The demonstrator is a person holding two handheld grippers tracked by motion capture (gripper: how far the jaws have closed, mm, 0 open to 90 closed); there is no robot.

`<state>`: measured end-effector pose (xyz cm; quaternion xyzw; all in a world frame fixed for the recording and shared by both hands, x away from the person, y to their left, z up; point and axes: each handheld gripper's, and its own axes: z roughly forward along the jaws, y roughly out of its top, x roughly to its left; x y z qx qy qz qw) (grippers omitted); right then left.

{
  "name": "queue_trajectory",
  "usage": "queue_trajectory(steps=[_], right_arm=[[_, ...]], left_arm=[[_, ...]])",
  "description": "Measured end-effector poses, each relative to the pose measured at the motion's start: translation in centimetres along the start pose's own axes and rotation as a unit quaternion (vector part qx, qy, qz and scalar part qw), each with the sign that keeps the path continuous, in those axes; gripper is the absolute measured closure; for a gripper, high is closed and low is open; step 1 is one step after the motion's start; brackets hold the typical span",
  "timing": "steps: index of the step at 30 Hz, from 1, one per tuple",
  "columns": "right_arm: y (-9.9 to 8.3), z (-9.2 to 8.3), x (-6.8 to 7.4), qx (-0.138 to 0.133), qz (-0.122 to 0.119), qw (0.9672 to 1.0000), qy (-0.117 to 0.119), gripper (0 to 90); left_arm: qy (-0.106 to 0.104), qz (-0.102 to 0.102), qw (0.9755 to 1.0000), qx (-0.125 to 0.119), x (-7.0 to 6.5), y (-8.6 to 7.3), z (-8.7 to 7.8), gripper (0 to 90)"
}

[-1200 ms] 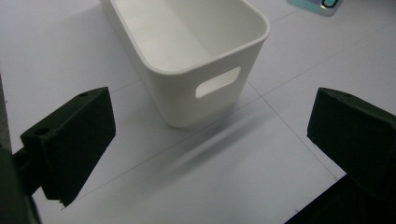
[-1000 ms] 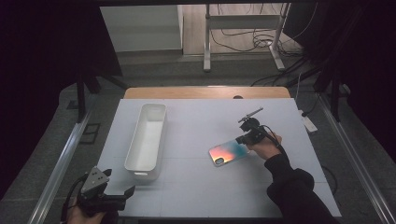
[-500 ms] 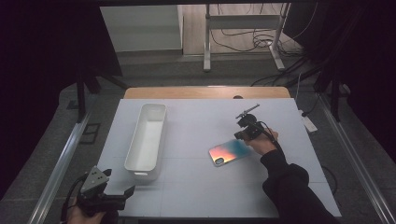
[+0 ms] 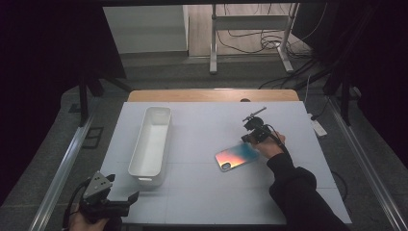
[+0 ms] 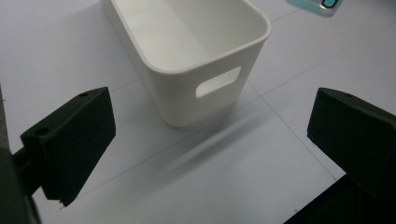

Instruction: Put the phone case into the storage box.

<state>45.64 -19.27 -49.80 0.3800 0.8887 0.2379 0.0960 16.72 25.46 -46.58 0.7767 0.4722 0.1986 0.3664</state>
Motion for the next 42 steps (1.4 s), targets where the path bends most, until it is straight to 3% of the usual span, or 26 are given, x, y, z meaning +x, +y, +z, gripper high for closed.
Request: queue_trajectory(steps=[17,42], right_arm=[[-0.9,-0.3,0.0,0.02,-0.009,0.9997,-0.006,89.1],[-3.6,-1.7,0.8,0.026,-0.012,0.9995,0.011,89.1]], left_arm=[[-0.001,0.0,1.0,-0.001,0.0,0.0,0.0,1.8],[-0.002,0.005,1.0,-0.001,-0.1,0.0,0.0,1.8]])
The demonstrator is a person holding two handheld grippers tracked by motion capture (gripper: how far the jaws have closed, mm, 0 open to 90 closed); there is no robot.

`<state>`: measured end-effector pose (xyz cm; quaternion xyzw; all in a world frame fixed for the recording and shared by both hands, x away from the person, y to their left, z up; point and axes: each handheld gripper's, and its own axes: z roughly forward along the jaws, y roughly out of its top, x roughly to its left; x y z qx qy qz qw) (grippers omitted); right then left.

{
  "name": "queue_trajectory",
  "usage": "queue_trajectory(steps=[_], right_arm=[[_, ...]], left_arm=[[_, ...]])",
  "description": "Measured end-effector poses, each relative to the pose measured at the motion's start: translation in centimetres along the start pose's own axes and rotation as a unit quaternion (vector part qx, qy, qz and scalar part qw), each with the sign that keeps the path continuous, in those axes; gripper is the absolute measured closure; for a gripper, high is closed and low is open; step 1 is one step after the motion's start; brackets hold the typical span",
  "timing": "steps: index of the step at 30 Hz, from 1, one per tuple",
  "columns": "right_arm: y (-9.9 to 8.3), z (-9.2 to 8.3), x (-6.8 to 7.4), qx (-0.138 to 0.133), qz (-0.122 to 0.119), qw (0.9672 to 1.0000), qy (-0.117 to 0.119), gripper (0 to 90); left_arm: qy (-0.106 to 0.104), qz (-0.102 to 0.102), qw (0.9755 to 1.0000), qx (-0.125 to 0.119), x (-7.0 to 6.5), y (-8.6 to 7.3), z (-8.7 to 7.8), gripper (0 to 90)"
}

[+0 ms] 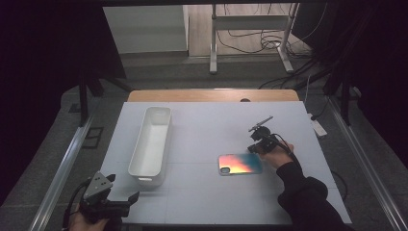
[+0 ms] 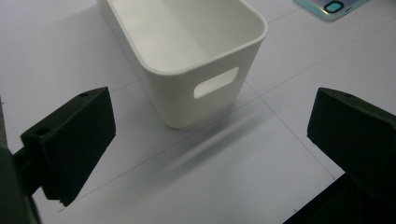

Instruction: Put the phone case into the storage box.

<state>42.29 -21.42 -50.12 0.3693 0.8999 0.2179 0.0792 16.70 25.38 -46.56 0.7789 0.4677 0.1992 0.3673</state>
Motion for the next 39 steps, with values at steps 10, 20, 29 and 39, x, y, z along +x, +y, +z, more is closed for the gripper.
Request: queue_trajectory(steps=[10,20,29,39], right_arm=[[-1.2,-0.6,0.4,0.0,0.001,1.0,0.004,89.1],[-2.5,-1.3,1.2,0.005,-0.01,0.9999,0.012,89.1],[-3.6,-1.9,1.8,0.008,-0.012,0.9997,0.02,89.1],[-4.7,-2.5,2.3,0.01,-0.014,0.9995,0.026,89.1]], left_arm=[[-0.001,0.002,1.0,-0.001,0.0,0.0,0.0,1.8],[-0.002,0.005,1.0,0.001,-0.1,0.0,0.0,1.8],[-0.001,0.005,1.0,0.0,-0.1,0.1,0.1,1.8],[-0.002,0.006,1.0,0.001,-0.1,0.1,0.1,1.8]])
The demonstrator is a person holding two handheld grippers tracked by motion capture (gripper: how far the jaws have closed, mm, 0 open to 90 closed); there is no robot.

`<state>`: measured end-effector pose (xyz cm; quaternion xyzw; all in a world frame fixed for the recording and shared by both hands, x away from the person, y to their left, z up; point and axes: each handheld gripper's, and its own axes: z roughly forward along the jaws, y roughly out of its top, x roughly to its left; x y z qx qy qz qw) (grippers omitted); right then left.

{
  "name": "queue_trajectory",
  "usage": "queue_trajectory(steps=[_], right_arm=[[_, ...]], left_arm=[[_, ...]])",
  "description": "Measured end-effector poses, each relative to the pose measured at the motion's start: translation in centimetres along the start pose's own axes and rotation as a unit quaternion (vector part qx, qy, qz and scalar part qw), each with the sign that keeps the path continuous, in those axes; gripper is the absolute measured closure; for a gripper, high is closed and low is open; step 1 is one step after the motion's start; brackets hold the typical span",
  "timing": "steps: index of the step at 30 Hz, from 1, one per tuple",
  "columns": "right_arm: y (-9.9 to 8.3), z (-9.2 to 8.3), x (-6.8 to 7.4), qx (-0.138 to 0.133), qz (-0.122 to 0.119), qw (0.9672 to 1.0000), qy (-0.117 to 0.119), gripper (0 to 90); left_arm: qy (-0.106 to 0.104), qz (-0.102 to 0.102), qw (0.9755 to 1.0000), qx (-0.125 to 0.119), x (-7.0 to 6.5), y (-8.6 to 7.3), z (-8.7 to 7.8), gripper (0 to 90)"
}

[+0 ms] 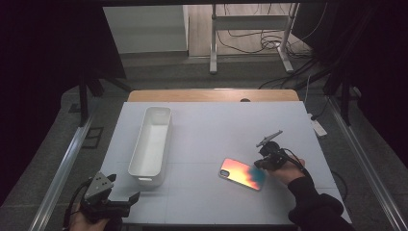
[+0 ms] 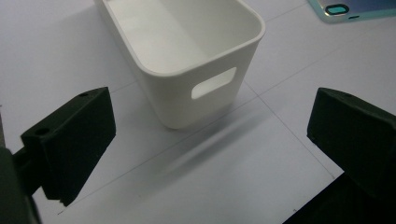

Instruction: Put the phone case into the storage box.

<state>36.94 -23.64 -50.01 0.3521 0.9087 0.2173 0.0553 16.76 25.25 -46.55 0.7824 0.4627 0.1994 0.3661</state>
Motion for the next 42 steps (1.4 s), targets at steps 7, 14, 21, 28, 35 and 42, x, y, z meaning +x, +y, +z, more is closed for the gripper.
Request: queue_trajectory(steps=[7,14,21,28,35,42], right_arm=[[-0.7,-0.3,0.6,-0.002,0.001,1.0,-0.001,89.1],[-1.3,-0.6,1.4,0.004,-0.012,0.9999,0.0,89.1],[-1.6,-0.7,1.7,0.005,-0.011,0.9999,0.002,89.1],[-2.1,-0.9,2.2,0.006,-0.014,0.9998,0.009,89.1],[-2.4,-1.1,2.7,0.008,-0.017,0.9998,0.009,89.0],[-2.4,-1.3,2.7,0.002,-0.018,0.9998,0.006,88.8]], left_arm=[[0.0,0.001,1.0,0.001,0.0,0.0,0.0,1.8],[0.0,0.001,1.0,0.001,0.0,0.0,0.0,1.9],[0.0,0.002,1.0,0.001,0.0,0.0,0.0,1.9],[-0.001,0.001,1.0,0.001,0.0,0.1,0.1,1.9],[-0.001,0.002,1.0,0.002,0.0,0.0,0.1,1.9],[-0.001,0.002,1.0,0.002,0.0,0.1,0.1,1.9]])
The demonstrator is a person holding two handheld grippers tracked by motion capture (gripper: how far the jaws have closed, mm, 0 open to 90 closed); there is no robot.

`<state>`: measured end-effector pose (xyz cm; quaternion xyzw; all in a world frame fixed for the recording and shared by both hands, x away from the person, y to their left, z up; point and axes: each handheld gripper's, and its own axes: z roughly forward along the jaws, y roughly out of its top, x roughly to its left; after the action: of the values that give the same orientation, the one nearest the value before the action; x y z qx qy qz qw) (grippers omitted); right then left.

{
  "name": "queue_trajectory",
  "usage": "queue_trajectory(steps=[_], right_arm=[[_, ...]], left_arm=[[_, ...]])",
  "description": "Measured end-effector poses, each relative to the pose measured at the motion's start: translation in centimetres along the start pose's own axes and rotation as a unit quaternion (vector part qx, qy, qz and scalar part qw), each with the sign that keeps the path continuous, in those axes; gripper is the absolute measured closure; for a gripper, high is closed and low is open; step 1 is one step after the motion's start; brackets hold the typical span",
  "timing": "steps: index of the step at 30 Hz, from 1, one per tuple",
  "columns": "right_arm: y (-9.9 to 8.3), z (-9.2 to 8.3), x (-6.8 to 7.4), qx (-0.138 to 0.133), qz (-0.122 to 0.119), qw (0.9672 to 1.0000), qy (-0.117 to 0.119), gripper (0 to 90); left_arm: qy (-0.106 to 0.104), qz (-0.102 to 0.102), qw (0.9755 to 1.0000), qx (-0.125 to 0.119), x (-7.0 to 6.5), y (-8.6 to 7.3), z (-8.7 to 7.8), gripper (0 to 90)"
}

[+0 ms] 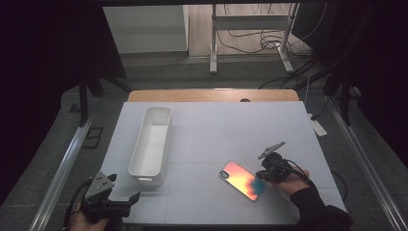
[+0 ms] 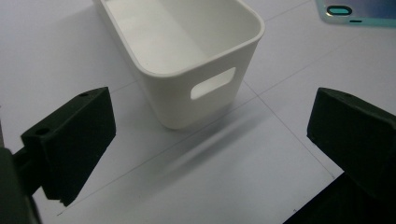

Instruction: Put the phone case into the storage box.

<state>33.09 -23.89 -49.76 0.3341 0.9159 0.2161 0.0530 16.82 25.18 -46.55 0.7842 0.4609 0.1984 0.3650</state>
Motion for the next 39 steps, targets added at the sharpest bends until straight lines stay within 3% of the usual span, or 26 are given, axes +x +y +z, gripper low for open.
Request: queue_trajectory(steps=[9,19,26,32,37,39], right_arm=[[0.1,-1.4,0.3,-0.025,0.002,0.9996,-0.01,79.9],[0.1,-1.9,0.8,-0.027,-0.009,0.9995,-0.014,64.3],[0.0,-2.5,1.3,-0.043,0.002,0.999,-0.014,41.5],[0.0,-2.6,1.9,-0.043,0.001,0.9989,-0.017,25.1],[-0.1,-2.1,2.4,-0.037,0.005,0.9993,-0.007,2.1],[-0.2,-1.9,2.5,-0.035,0.008,0.9994,-0.005,0.0]], left_arm=[[0.0,0.0,1.0,0.0,0.0,0.0,0.0,1.9],[0.001,0.001,1.0,0.0,0.0,0.0,0.0,1.9],[0.001,0.002,1.0,0.001,-0.1,0.0,0.0,1.9],[0.001,0.003,1.0,0.001,-0.1,0.0,0.1,1.9],[0.002,0.004,1.0,0.001,-0.1,0.0,0.1,2.0],[0.001,0.004,1.0,0.002,-0.1,0.0,0.1,1.9]])
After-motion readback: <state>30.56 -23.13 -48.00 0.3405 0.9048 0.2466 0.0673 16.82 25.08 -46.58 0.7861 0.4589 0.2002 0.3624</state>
